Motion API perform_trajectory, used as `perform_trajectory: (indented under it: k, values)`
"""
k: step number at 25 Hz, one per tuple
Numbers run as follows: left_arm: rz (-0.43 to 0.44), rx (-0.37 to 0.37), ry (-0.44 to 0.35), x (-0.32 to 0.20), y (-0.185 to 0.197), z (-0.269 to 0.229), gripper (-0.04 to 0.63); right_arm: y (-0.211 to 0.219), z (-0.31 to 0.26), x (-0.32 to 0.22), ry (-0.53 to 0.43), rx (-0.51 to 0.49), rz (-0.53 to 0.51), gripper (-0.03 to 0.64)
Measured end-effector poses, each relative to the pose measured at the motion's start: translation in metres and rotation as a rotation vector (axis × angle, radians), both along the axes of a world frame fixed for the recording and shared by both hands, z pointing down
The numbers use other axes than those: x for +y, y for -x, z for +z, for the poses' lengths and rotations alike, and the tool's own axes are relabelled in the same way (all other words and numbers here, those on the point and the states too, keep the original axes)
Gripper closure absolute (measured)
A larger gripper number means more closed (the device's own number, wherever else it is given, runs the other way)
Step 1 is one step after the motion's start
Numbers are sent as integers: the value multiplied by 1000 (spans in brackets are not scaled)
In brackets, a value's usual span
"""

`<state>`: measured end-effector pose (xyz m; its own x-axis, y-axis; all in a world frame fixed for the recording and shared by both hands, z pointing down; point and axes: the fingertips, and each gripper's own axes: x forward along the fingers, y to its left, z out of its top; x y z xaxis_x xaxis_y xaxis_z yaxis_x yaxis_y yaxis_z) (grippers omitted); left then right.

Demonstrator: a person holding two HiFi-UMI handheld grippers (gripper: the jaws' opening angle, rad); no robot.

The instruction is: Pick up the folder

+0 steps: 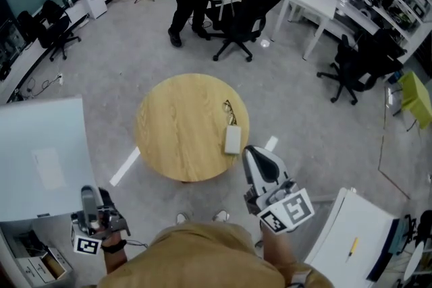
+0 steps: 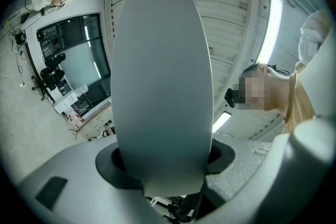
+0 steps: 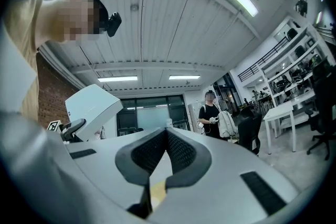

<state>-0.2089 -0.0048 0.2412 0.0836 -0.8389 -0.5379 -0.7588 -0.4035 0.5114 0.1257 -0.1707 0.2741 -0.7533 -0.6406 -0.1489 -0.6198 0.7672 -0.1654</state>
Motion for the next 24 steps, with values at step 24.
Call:
perform_trajectory:
  k: [24]
  values:
    - [118,19,33,39,-15,19,318,-13,7,70,-3,66,77,618]
